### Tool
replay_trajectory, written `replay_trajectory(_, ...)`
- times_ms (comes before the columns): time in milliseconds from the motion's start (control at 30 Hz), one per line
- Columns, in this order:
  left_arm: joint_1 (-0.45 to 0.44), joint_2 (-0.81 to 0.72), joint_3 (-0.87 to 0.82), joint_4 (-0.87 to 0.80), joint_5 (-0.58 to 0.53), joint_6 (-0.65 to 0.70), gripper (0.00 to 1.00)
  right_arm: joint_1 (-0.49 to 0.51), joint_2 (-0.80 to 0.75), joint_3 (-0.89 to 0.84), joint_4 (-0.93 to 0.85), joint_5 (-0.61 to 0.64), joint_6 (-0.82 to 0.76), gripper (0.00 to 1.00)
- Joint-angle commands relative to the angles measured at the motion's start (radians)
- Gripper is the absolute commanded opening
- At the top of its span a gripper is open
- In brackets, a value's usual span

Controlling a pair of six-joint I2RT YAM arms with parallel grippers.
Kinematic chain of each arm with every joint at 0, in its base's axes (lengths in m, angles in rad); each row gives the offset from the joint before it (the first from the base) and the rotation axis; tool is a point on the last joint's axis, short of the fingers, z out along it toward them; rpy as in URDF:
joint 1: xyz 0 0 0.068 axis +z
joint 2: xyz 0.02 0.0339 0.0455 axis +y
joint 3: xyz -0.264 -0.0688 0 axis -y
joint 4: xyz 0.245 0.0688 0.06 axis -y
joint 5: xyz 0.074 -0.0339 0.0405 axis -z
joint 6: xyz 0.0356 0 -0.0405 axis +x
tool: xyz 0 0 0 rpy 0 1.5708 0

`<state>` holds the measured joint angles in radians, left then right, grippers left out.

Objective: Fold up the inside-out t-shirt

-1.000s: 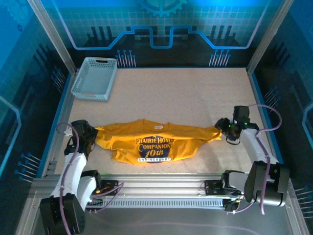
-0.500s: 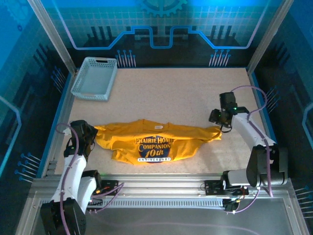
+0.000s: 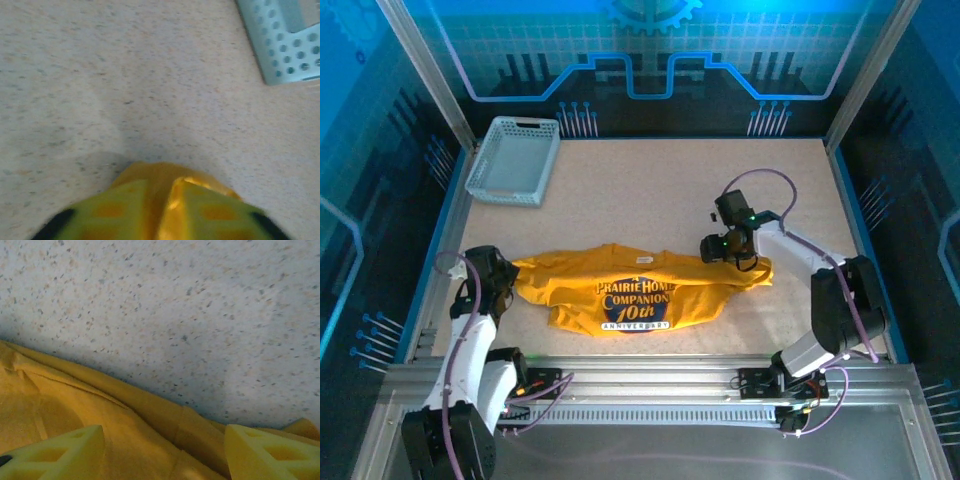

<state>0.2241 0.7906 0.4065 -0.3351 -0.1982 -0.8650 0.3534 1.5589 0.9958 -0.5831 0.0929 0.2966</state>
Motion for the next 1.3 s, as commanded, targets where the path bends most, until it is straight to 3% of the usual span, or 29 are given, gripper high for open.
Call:
replay_trajectory(0,0.031,-0.050,0.053,-0.157,-0.101,-0.011,0.68,0.012,0.016,0.012,0.001,-0.004,-0.017,0.66)
replay_trajectory(33,0.040,-0.070,0.071,-0.183,-0.110,-0.010,0.79,0.010,0.015,0.012,-0.001,0.008,-0.016,0.66)
replay_trajectory(133,0.046,-0.108,0.146,-0.202,-0.088,0.031,0.81,0.008,0.004,0.016,-0.006,0.019,-0.017,0.67)
replay_trajectory(233,0.025,-0.033,0.249,-0.169,0.067,0.114,0.81,0.007,-0.004,0.018,-0.007,0.018,-0.018,0.68)
replay_trajectory(300,-0.075,0.089,0.352,-0.206,0.096,0.172,0.81,0.005,-0.002,0.020,-0.011,0.033,-0.009,0.69)
replay_trajectory(433,-0.363,0.311,0.509,-0.269,0.032,0.232,0.84,-0.006,-0.002,0.014,0.004,0.013,-0.005,0.69)
replay_trajectory(600,-0.499,0.473,0.547,-0.260,0.013,0.128,0.82,0.002,-0.009,0.004,0.028,-0.048,-0.028,0.69)
replay_trajectory(800,-0.558,0.657,0.590,-0.229,0.003,0.188,0.86,0.022,0.027,0.002,0.033,-0.073,-0.028,0.75)
replay_trajectory(967,-0.564,0.766,0.587,-0.217,-0.004,0.226,0.87,0.036,0.090,0.011,0.014,-0.040,0.005,0.74)
replay_trajectory(1133,-0.564,0.827,0.575,-0.218,-0.046,0.242,0.88,0.048,0.132,0.025,0.012,-0.037,-0.002,0.65)
replay_trajectory(1267,-0.563,0.862,0.558,-0.196,-0.073,0.238,0.88,0.061,0.137,0.034,0.005,-0.022,-0.003,0.51)
